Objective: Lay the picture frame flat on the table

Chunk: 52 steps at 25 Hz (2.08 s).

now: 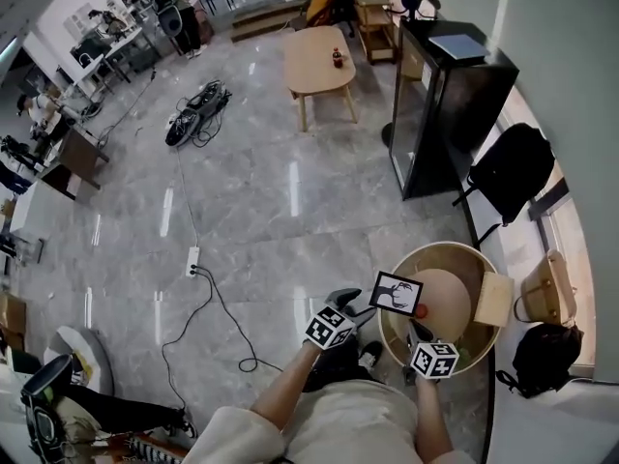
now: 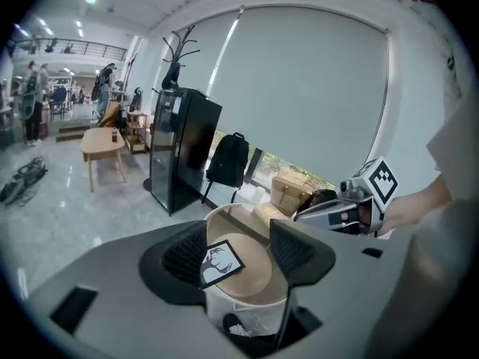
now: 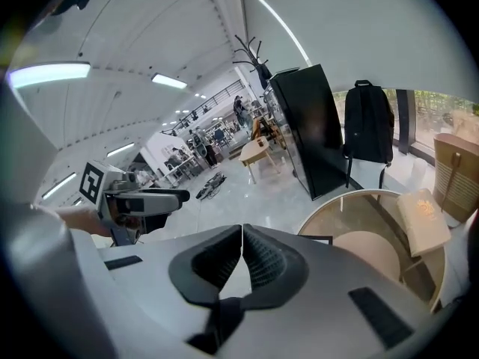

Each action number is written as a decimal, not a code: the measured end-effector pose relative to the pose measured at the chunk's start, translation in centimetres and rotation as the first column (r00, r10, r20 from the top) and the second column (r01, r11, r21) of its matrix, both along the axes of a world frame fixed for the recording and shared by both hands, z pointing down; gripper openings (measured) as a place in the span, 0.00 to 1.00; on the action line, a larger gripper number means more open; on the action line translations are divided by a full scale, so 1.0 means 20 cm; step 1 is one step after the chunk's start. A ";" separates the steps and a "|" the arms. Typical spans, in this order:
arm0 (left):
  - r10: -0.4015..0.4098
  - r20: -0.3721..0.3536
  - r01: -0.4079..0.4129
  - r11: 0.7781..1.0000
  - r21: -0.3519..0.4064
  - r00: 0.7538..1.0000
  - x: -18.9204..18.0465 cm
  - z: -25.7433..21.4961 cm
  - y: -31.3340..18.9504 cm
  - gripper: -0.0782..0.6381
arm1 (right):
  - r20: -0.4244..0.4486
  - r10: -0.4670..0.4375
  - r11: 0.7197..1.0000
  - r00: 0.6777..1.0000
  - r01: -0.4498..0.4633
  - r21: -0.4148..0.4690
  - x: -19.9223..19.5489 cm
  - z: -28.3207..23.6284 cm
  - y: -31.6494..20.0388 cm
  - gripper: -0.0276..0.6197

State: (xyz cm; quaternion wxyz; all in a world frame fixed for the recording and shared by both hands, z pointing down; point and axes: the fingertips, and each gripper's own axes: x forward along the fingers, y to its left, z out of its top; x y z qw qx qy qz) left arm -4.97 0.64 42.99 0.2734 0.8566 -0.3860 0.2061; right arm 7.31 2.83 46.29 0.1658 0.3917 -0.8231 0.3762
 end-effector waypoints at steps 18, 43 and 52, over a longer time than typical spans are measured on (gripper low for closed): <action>0.060 0.069 -0.070 0.986 0.154 0.996 0.05 -0.32 0.18 0.14 | -0.031 -0.078 0.995 0.997 0.080 0.066 -0.10 -0.14 0.09 0.10; 0.127 0.072 -0.127 0.992 -0.004 0.989 0.11 -0.10 0.36 0.14 | -0.098 -0.040 0.999 0.994 0.041 0.010 0.02 -0.03 0.24 0.10; 0.133 0.068 -0.133 0.991 -0.010 0.989 0.16 -0.11 0.36 0.14 | -0.097 -0.032 0.999 0.995 0.032 0.002 0.05 -0.03 0.24 0.10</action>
